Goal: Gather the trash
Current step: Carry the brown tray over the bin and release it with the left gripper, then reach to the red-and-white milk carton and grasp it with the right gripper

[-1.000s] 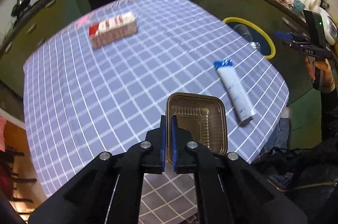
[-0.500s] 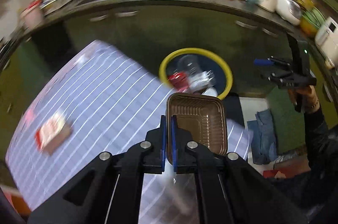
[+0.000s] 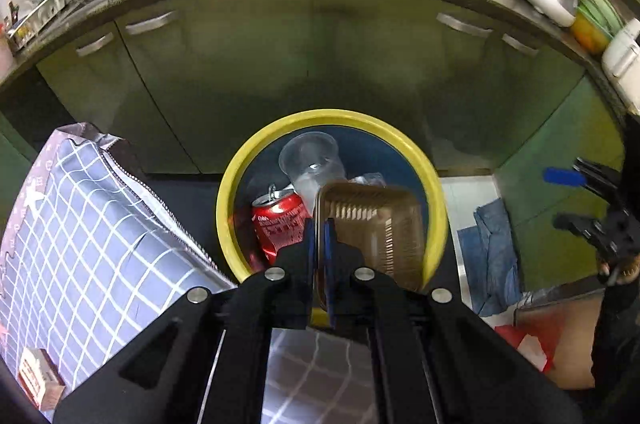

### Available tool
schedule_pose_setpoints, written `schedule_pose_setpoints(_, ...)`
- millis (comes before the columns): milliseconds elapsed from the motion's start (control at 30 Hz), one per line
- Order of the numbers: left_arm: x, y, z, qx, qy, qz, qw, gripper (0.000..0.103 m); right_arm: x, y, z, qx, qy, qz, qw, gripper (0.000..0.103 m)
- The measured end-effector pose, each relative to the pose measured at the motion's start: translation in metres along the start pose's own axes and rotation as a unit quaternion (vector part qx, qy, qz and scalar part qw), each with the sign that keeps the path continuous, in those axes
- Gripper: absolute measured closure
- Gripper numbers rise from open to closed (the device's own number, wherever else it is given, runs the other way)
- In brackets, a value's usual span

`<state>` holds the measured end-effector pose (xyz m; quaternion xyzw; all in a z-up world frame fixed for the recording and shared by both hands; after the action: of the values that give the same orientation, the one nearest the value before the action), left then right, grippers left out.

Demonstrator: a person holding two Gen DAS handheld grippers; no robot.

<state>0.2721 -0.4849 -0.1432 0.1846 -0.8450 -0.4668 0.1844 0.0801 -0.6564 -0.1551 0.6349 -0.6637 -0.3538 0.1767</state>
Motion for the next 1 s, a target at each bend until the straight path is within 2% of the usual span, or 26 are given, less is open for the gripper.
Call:
schedule_pose_setpoints(67,-0.003,-0.001,-0.001,0.004,0.008,-0.001,1.0000,0.079,-0.002,-0.002,0.000,-0.002,0.002,-0.001,1.000,0.039)
schedule_pose_setpoints(100,-0.005,0.002,0.000,0.009,0.013,0.001,0.9999,0.066,-0.004,-0.003,-0.001,-0.003,0.004,-0.002,1.000,0.037)
schedule_pose_setpoints(133,-0.006,0.007,0.001,0.015,0.018,0.004,0.9997,0.058,-0.007,-0.004,-0.001,-0.005,0.007,-0.005,1.000,0.036)
schedule_pose_setpoints(267,-0.020,0.055,0.018,0.057,0.033,0.001,0.9978,0.054,-0.023,-0.010,-0.004,-0.008,0.017,-0.017,1.000,0.036)
schedule_pose_setpoints(333,-0.031,0.086,0.033,0.085,0.050,-0.006,0.9952,0.045,-0.041,-0.013,-0.008,-0.008,0.034,-0.033,0.999,0.036)
schedule_pose_setpoints(467,-0.053,0.147,0.081,0.129,0.090,-0.036,0.9869,0.043,-0.087,-0.023,-0.015,-0.017,0.080,-0.073,0.994,0.036)
schedule_pose_setpoints(533,-0.062,0.170,0.111,0.139,0.109,-0.057,0.9827,0.041,-0.119,-0.032,-0.018,-0.025,0.114,-0.091,0.989,0.036)
schedule_pose_setpoints(600,-0.069,0.185,0.138,0.141,0.124,-0.074,0.9794,0.041,-0.146,-0.038,-0.019,-0.031,0.138,-0.110,0.984,0.036)
schedule_pose_setpoints(733,-0.095,0.203,0.191,0.117,0.157,-0.113,0.9741,0.041,-0.197,-0.051,-0.021,-0.040,0.186,-0.136,0.972,0.036)
schedule_pose_setpoints(833,-0.129,0.214,0.210,0.103,0.161,-0.141,0.9714,0.038,-0.222,-0.056,-0.021,-0.044,0.204,-0.147,0.967,0.036)
schedule_pose_setpoints(1000,-0.188,0.218,0.212,0.082,0.121,-0.173,0.9740,0.036,-0.242,-0.061,-0.015,-0.055,0.215,-0.148,0.964,0.036)
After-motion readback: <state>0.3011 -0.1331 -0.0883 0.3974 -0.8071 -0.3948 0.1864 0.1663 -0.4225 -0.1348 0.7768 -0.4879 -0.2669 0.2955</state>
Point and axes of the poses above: each gripper's, at about its wrist camera, not at the fingertips, and y roughly against the way its jaws point, x to its right, z to its underside, the point moved 6 cm from there along -y, roughly the way its jaws point, and after that the axes turned 7 degrees about z, right-handed, at the moved point
